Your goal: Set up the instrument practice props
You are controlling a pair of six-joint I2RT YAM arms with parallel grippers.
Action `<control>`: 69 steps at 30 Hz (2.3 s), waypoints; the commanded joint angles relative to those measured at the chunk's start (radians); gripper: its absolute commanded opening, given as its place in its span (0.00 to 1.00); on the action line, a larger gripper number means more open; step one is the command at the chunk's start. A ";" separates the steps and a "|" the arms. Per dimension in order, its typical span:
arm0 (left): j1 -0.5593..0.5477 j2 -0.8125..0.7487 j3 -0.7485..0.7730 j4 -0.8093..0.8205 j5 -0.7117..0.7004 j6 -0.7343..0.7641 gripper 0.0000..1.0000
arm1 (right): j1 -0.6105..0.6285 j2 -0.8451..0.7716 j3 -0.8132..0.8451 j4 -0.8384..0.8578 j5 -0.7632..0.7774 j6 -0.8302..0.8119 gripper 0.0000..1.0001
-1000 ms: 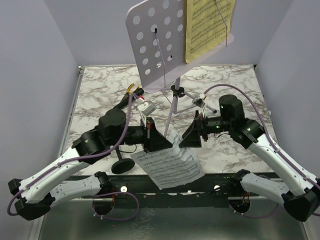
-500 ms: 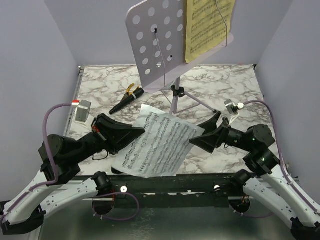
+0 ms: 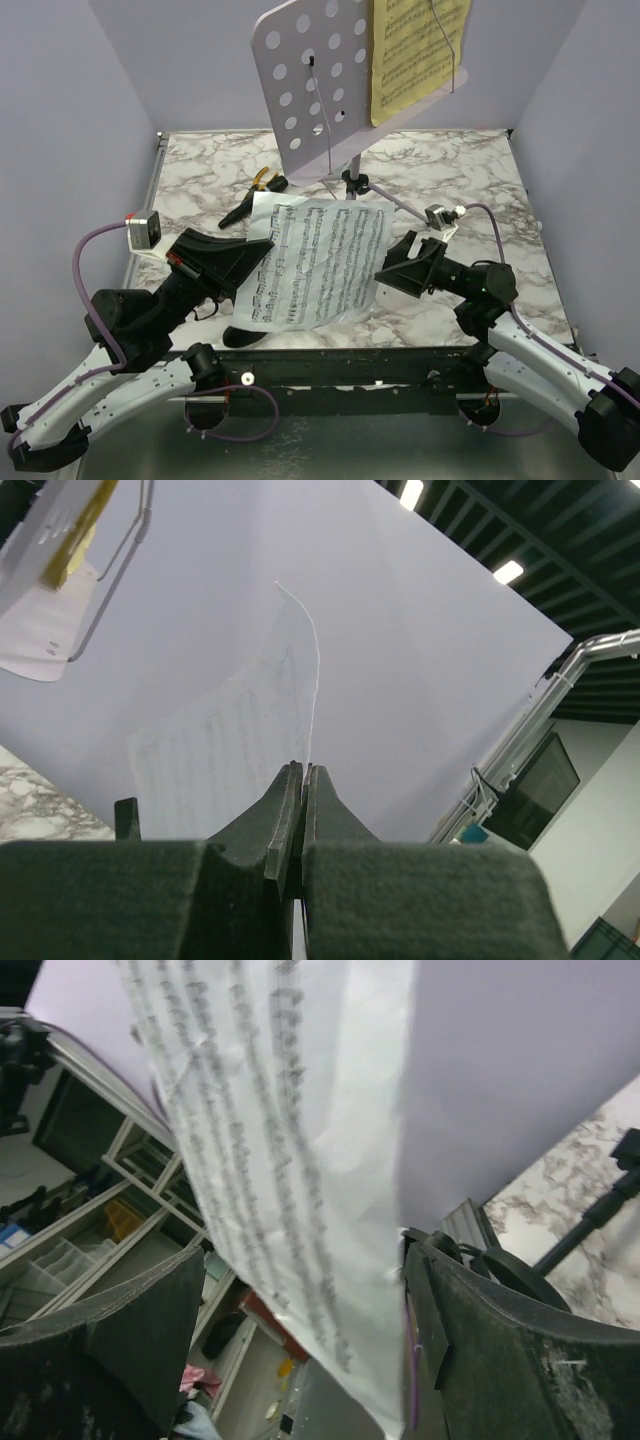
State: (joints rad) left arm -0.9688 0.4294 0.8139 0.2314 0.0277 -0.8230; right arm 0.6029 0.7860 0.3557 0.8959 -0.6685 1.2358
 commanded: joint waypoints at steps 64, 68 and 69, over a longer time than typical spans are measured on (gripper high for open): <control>0.001 0.364 0.194 -0.545 0.614 0.090 0.86 | 0.110 0.245 0.888 -1.818 -0.578 -1.079 0.00; 0.001 0.340 0.139 -0.427 0.721 0.032 0.81 | 0.109 0.241 0.880 -1.810 -0.561 -1.081 0.00; 0.001 0.334 0.130 -0.412 0.726 0.022 0.79 | 0.110 0.242 0.880 -1.807 -0.560 -1.082 0.00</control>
State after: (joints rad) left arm -0.9688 0.7975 0.9798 -0.3569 0.5568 -0.7429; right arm 0.7090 1.0405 1.2385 -0.9039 -1.1999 0.1646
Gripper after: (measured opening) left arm 0.822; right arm 0.007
